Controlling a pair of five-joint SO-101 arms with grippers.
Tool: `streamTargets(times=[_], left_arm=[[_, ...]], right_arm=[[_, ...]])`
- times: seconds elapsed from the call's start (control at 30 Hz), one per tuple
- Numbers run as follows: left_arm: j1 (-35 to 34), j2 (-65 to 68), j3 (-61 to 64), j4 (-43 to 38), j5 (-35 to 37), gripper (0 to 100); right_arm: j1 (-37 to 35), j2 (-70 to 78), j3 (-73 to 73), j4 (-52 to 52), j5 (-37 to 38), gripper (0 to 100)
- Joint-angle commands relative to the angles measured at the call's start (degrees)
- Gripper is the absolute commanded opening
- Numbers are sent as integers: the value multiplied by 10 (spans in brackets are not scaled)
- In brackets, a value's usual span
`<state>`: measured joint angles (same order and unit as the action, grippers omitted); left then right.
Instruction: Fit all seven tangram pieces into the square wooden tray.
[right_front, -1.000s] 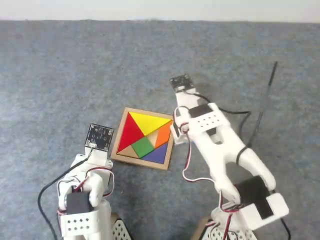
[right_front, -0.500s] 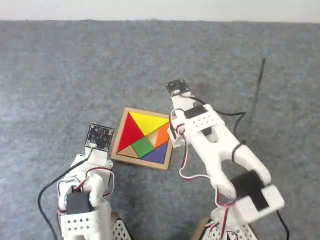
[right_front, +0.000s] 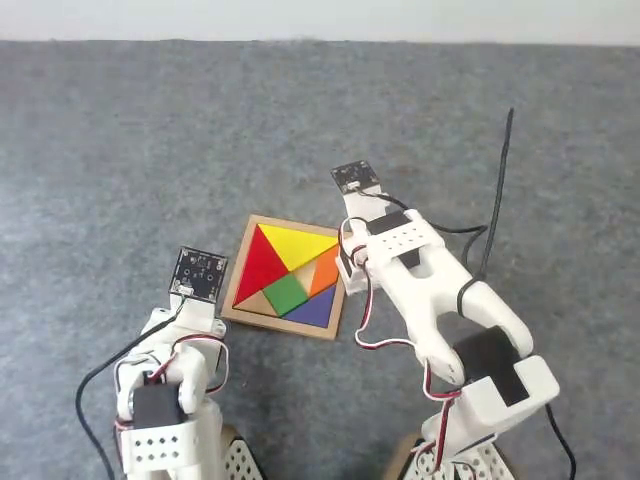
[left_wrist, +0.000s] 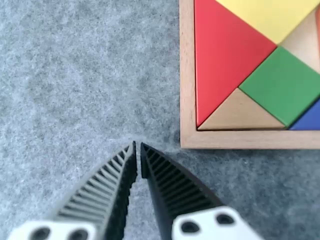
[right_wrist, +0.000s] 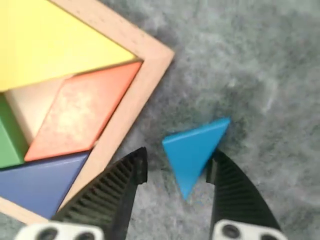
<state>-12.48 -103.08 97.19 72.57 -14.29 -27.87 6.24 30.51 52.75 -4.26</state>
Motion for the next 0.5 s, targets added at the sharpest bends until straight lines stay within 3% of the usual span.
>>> streamTargets(times=[0.0,0.47], left_arm=[[-1,-11,-7,2,-4,14],[-1,-11,-7,2,-4,14]], right_arm=[[-5,-29,-25,-26,7,182],[-2,23,-55,-13,-21,180]])
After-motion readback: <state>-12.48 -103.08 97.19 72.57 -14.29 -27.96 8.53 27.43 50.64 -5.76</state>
